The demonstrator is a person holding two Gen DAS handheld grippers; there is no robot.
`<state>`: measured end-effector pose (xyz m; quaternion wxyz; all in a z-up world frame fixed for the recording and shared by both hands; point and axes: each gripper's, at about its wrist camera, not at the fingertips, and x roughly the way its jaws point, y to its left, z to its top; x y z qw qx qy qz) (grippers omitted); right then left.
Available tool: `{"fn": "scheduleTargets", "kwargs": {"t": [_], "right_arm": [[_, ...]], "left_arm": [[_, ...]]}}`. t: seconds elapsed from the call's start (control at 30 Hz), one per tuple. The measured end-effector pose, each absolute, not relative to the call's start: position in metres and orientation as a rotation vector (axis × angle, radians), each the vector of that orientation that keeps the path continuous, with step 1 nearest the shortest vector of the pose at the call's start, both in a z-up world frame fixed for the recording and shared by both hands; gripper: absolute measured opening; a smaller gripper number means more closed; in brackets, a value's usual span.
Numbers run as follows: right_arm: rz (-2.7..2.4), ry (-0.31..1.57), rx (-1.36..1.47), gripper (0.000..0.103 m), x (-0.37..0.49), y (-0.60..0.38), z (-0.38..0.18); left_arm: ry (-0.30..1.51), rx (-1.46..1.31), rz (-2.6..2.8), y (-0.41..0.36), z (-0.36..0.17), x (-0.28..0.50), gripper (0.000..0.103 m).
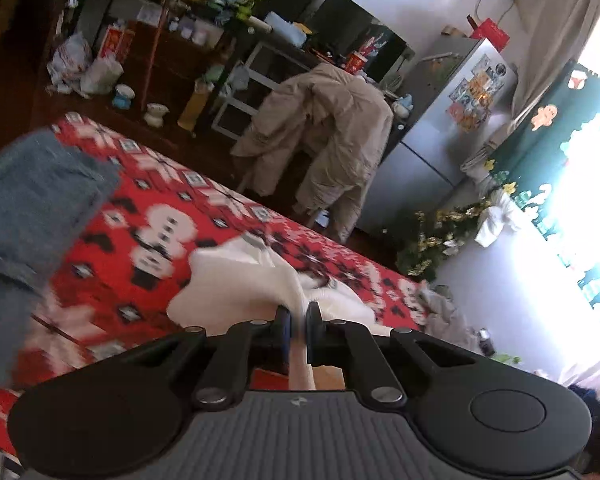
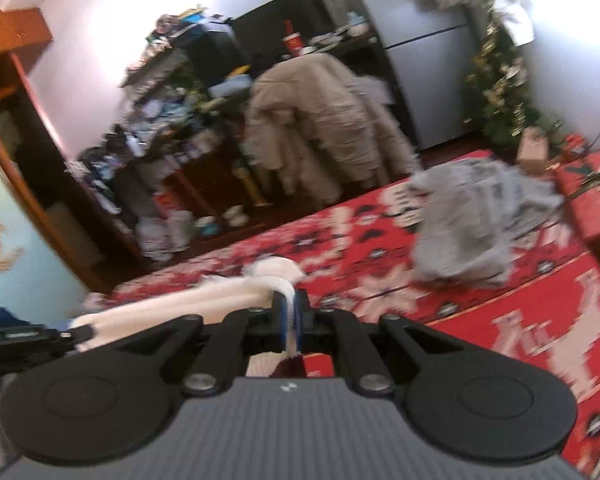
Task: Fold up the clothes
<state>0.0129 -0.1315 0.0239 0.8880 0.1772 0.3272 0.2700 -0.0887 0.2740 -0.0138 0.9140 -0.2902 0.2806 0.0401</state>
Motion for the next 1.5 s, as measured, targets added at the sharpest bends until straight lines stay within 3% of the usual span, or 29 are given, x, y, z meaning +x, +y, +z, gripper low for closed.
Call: {"fn": "scheduleTargets", "kwargs": {"t": [0.27, 0.33, 0.4, 0.47, 0.53, 0.6, 0.83, 1.03, 1.07, 1.13, 1.17, 1.23, 1.5], "right_arm": [[0.563, 0.75, 0.307, 0.004, 0.002, -0.091, 0.009], [0.521, 0.776, 0.282, 0.004, 0.008, -0.085, -0.009], [0.485, 0.805, 0.265, 0.004, 0.014, -0.083, -0.027], [0.471, 0.826, 0.267, 0.006, 0.019, -0.086, -0.045], [0.474, 0.842, 0.298, 0.013, 0.021, -0.091, -0.059], [0.496, 0.851, 0.328, 0.021, 0.018, -0.095, -0.068], [0.551, 0.872, 0.346, 0.035, 0.002, -0.103, -0.08], [0.574, 0.893, 0.343, 0.038, -0.014, -0.109, -0.09], [0.574, 0.907, 0.347, 0.039, -0.014, -0.11, -0.094], [0.59, 0.926, 0.382, 0.04, -0.014, -0.111, -0.099], [0.6, 0.93, 0.401, 0.038, -0.013, -0.111, -0.101], [0.622, 0.927, 0.435, 0.006, -0.014, -0.111, -0.103], [0.554, 0.802, 0.412, 0.005, -0.014, -0.13, -0.059]], "left_arm": [[0.698, -0.553, 0.097, 0.284, -0.067, -0.063, 0.012], [0.707, -0.561, 0.096, 0.28, -0.076, -0.067, 0.018], [0.715, -0.569, 0.094, 0.276, -0.085, -0.072, 0.039], [0.722, -0.584, 0.086, 0.275, -0.088, -0.082, 0.042], [0.732, -0.591, 0.083, 0.274, -0.091, -0.092, 0.046], [0.744, -0.593, 0.084, 0.273, -0.093, -0.102, 0.056], [0.816, -0.586, 0.079, 0.259, -0.111, -0.127, 0.058], [0.834, -0.594, 0.059, 0.242, -0.128, -0.122, 0.052], [0.832, -0.597, 0.058, 0.239, -0.129, -0.12, 0.047], [0.827, -0.602, 0.057, 0.234, -0.132, -0.117, 0.025], [0.825, -0.602, 0.059, 0.232, -0.133, -0.115, 0.006], [0.818, -0.59, 0.07, 0.232, -0.131, -0.115, 0.004], [0.667, -0.571, 0.094, 0.281, -0.066, -0.139, 0.003]]}}
